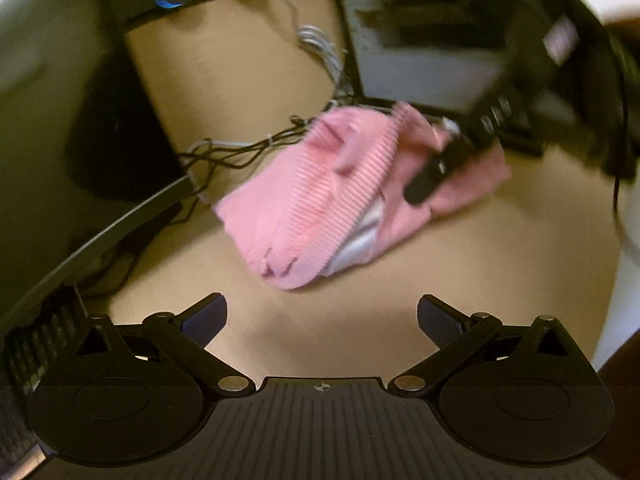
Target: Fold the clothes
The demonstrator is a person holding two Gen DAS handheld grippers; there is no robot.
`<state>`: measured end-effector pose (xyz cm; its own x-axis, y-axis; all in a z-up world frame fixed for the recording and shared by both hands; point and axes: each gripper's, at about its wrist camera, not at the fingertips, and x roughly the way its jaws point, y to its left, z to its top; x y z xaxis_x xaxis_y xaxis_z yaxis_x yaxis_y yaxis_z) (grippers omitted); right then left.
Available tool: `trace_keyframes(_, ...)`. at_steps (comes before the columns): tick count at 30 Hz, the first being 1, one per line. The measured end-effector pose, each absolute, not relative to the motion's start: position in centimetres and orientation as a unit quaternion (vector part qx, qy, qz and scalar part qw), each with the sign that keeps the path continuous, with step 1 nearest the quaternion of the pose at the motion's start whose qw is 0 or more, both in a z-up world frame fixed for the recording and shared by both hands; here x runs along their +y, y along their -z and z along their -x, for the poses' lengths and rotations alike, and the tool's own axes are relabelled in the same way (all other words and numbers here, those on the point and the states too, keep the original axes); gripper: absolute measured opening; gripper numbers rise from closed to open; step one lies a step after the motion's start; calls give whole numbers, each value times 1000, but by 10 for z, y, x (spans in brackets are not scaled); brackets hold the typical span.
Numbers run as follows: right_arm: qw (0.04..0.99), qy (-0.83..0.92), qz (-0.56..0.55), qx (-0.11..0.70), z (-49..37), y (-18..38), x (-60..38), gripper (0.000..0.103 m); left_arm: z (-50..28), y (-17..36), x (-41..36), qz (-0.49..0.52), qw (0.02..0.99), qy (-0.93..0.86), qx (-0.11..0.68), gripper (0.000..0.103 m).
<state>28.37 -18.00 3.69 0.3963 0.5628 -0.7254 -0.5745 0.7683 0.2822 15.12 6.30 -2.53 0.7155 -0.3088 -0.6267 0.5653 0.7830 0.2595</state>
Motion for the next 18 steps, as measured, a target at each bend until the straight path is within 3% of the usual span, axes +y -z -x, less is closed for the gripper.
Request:
trace_keyframes(9,831,-345,177,398,-232,-57,-162,13,-184,47,28,-224,895,308,231,103)
trace_keyframes(16,827,-352,187,396,-228,-65,-156,13,-182,62,4,-195,873,385,227,103)
trace_keyframes(17,825,-354,187,398,-229,-66,-157,12,-180,61,2,-188,870,397,226,100)
trace_keyframes(18,824,-355,186,401,-229,-68,-159,12,-178,61,1,-188,866,402,229,91)
